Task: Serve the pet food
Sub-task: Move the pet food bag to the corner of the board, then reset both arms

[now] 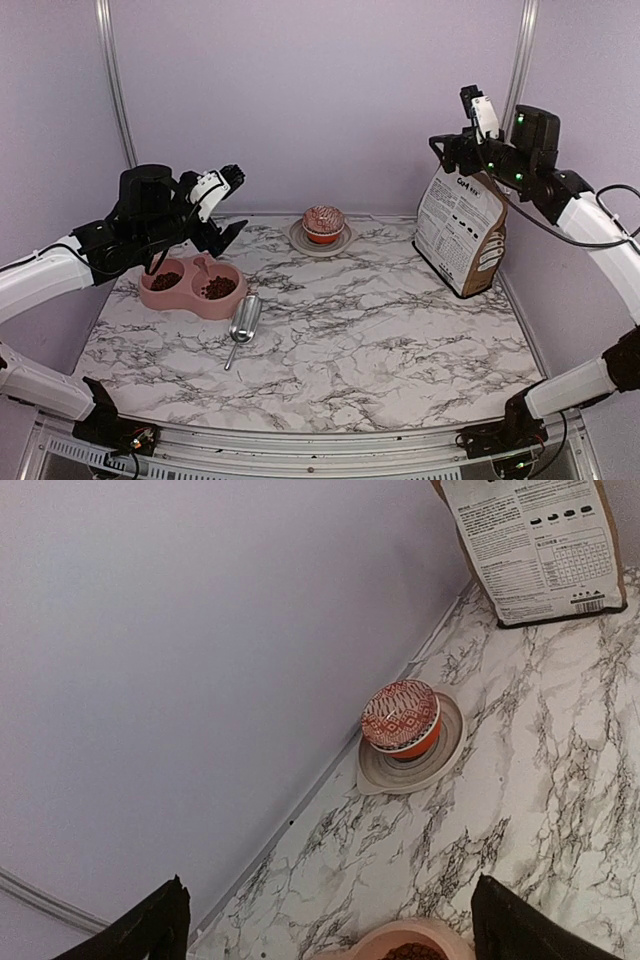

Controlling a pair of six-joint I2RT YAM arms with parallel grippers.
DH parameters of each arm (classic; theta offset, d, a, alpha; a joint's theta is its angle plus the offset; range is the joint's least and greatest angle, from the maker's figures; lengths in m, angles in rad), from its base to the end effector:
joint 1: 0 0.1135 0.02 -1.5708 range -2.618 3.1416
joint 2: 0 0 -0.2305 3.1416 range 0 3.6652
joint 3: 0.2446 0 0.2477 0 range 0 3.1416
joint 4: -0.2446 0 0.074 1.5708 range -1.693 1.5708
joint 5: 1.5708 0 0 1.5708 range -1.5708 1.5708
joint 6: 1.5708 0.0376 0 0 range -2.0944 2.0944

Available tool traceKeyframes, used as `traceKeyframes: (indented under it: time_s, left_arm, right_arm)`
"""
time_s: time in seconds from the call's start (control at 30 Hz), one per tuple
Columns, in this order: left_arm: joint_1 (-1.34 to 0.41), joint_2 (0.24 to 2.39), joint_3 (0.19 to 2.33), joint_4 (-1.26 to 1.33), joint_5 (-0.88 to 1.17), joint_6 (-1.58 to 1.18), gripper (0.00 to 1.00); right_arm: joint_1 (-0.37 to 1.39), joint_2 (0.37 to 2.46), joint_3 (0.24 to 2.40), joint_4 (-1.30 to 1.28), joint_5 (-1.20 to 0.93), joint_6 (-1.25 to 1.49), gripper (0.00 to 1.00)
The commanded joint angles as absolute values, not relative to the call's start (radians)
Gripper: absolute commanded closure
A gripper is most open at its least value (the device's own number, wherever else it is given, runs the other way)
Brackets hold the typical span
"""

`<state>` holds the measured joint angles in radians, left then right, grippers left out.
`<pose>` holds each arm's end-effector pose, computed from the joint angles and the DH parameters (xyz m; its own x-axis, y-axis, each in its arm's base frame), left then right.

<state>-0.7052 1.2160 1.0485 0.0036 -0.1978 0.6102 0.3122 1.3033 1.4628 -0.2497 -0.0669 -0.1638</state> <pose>0.2304 -0.1864 0.3306 0.1778 0.5865 -0.7902 0.4711 0.6543 0.5916 0.2827 0.0939 0.4232 -0.0243 -0.1788 -0.9836 -0.3788 0.9121 -0.1565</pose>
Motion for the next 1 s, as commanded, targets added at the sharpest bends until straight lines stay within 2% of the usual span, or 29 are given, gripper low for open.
traceKeyframes:
  time_s: [0.0, 0.27, 0.53, 0.63, 0.87, 0.97]
  left_arm:
    - [-0.687, 1.207, 1.084, 0.034, -0.272, 0.503, 0.01]
    - [-0.616, 1.106, 0.869, 0.154, -0.412, 0.286, 0.01]
    - [-0.465, 1.046, 0.611, 0.316, -0.406, 0.076, 0.01]
    - [-0.419, 1.05, 0.517, 0.405, -0.432, 0.001, 0.01]
    - [-0.336, 1.102, 0.353, 0.613, -0.503, -0.029, 0.01]
    - [-0.305, 1.124, 0.339, 0.663, -0.504, -0.018, 0.01]
  right_arm:
    - [0.353, 1.268, 1.375, -0.152, -0.166, -0.124, 0.11]
    - [0.37, 1.245, 1.153, -0.021, -0.285, -0.136, 0.06]
    - [0.373, 1.255, 0.995, 0.103, -0.289, -0.101, 0.05]
    - [0.373, 1.261, 0.928, 0.167, -0.242, -0.077, 0.0]
    - [0.374, 1.274, 0.776, 0.282, -0.006, -0.033, 0.0]
    - [0.374, 1.277, 0.732, 0.311, -0.002, -0.095, 0.0]
